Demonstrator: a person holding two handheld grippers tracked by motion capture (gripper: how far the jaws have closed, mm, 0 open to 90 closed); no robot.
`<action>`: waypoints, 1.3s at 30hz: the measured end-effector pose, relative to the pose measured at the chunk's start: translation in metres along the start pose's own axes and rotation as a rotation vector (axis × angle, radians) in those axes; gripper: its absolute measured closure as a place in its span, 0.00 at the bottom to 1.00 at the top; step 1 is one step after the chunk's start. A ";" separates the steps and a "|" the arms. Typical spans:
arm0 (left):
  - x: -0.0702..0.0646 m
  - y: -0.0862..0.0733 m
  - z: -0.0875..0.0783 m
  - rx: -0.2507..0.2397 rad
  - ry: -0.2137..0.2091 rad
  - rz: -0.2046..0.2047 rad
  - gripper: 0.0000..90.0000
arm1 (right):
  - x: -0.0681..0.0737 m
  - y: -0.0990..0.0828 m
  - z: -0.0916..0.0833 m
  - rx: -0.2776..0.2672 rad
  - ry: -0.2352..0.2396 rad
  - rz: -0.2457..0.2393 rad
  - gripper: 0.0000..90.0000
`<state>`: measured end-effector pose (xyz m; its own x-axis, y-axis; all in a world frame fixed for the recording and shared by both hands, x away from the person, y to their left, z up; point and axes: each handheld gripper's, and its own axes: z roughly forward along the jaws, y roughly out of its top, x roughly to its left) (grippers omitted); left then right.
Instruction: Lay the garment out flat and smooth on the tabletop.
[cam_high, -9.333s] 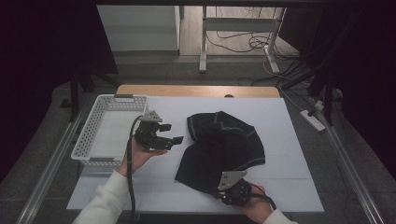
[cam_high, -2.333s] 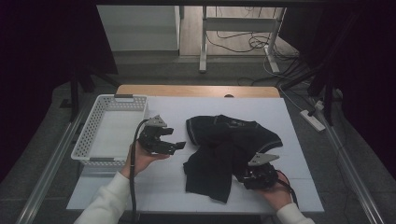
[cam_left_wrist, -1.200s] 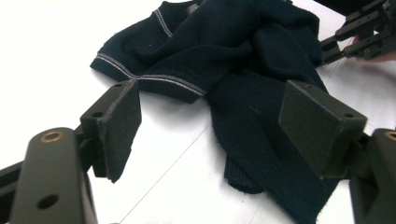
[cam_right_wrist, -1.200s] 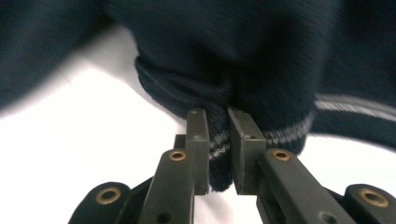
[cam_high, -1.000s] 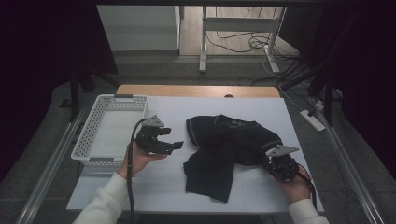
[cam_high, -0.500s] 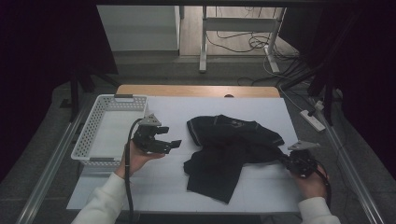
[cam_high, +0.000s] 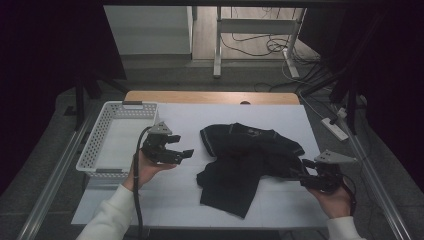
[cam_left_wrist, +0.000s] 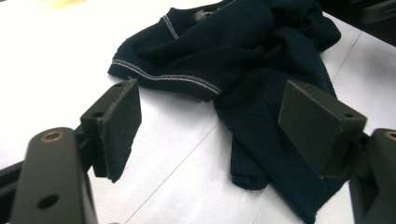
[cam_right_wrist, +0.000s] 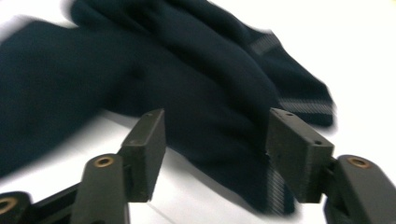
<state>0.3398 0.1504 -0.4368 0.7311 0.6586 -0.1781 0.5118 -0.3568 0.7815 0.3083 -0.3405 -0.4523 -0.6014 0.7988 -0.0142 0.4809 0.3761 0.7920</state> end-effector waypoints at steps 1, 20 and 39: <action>-0.001 0.000 0.000 0.001 0.000 0.002 0.24 | 0.007 0.003 0.000 -0.015 0.029 -0.011 0.39; -0.001 0.001 0.000 -0.003 -0.002 0.005 0.24 | 0.104 0.035 0.062 -0.023 0.268 -0.206 0.30; 0.001 0.000 -0.002 -0.009 0.001 0.003 0.24 | 0.147 0.069 0.128 0.041 0.299 -0.304 0.26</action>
<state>0.3395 0.1522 -0.4354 0.7324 0.6580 -0.1751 0.5054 -0.3530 0.7874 0.3347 -0.1367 -0.4775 -0.8754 0.4796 -0.0614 0.2739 0.5966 0.7543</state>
